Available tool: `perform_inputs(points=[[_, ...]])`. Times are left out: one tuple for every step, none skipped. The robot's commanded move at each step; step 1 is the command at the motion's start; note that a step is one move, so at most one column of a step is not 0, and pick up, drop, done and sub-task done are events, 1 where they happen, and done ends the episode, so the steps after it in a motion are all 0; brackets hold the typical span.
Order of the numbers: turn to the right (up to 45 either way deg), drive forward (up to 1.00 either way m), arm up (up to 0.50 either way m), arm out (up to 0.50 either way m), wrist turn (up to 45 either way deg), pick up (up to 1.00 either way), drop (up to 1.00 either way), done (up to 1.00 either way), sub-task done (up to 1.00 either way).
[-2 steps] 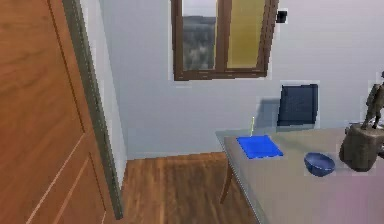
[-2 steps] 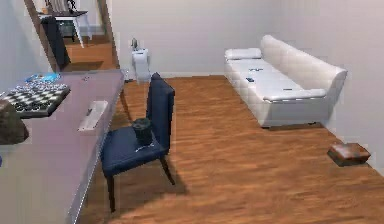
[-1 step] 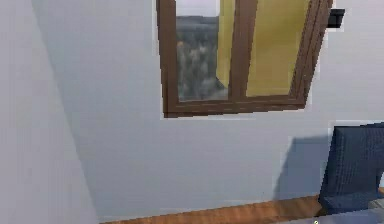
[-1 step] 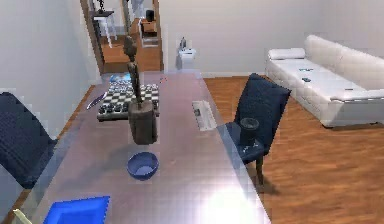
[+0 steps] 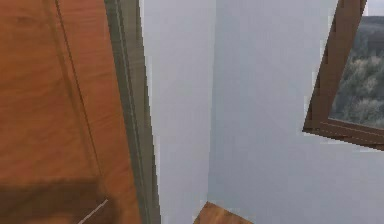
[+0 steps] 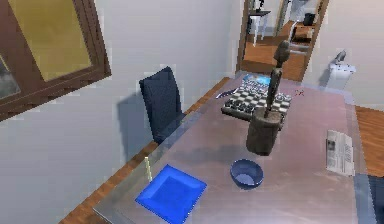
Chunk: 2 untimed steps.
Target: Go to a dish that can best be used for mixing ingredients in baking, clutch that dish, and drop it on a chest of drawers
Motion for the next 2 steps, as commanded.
perform_inputs(points=[[0.0,0.05,0.00,0.00,0.0,0.00,0.00,0.00,0.00],[21.0,0.00,0.00,0.00,0.0,0.00,0.00,0.00,0.00]])
